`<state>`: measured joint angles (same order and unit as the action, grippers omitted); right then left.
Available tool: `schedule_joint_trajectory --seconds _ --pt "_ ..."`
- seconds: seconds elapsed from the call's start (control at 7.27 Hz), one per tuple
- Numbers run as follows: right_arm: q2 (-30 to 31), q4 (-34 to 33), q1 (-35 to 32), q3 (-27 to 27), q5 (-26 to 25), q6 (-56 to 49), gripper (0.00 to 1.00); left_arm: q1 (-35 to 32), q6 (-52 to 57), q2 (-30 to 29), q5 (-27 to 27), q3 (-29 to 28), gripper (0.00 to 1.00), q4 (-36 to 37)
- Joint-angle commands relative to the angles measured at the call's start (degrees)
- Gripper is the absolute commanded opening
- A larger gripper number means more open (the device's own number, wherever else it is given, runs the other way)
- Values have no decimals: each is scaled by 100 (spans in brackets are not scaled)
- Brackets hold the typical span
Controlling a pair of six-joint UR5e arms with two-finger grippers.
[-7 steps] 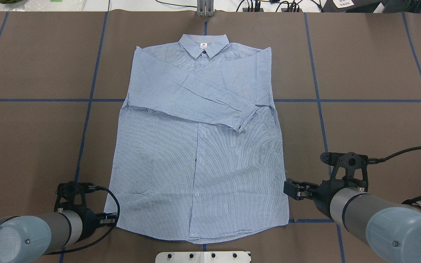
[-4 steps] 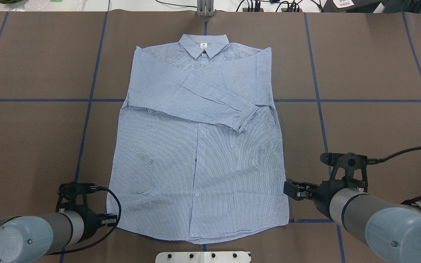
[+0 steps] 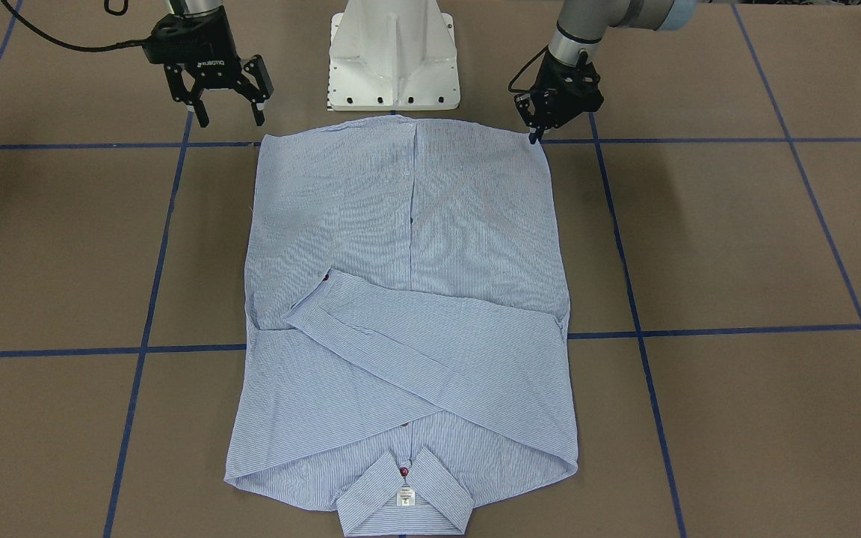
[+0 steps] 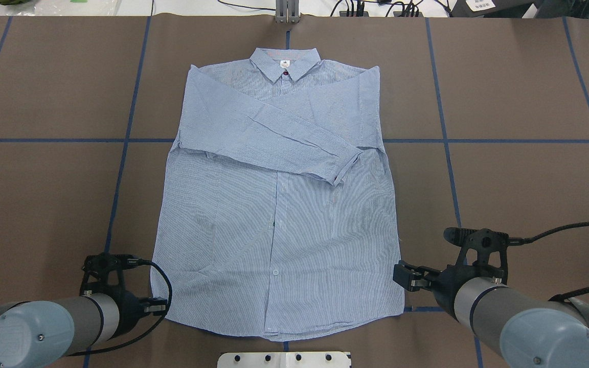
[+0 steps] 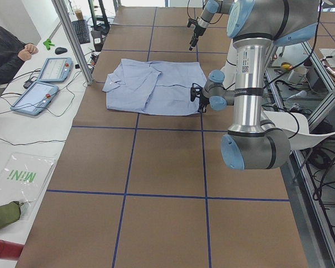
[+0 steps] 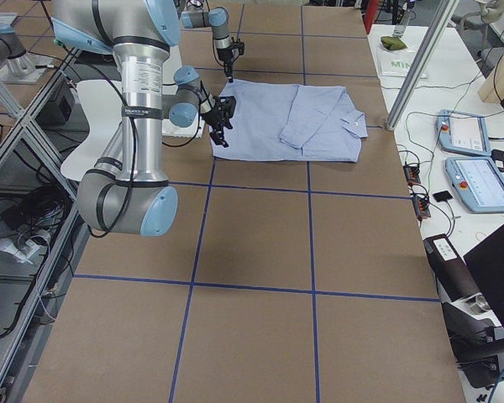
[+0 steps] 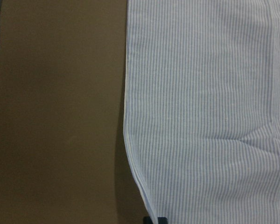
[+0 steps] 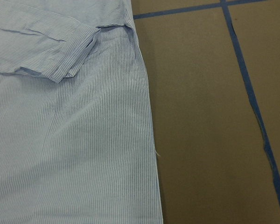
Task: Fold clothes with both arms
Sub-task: 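Grasp the hem corners with both grippers, adjusting the right gripper's grip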
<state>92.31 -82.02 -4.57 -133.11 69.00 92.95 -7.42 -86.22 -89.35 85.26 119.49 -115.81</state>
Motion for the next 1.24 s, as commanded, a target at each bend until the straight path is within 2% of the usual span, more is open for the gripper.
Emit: schedule_joint_trajectory --seconds 0.0,0.14,0.28,0.55,1.1 --pt "-90 -7 604 275 -901 494 83 -14 -9 -21 -1 126 0 -3" --pt "-247 -15 676 555 -1080 513 68 -14 -26 -21 8 179 0 5" --pt "-414 -15 721 802 -1099 522 60 -14 -96 -30 8 189 0 -3" --pt "-513 -24 800 1119 -1240 522 58 -5 -141 -38 17 189 0 -3" --pt "-504 -85 914 1209 -1372 531 54 4 -141 -82 17 189 0 -12"
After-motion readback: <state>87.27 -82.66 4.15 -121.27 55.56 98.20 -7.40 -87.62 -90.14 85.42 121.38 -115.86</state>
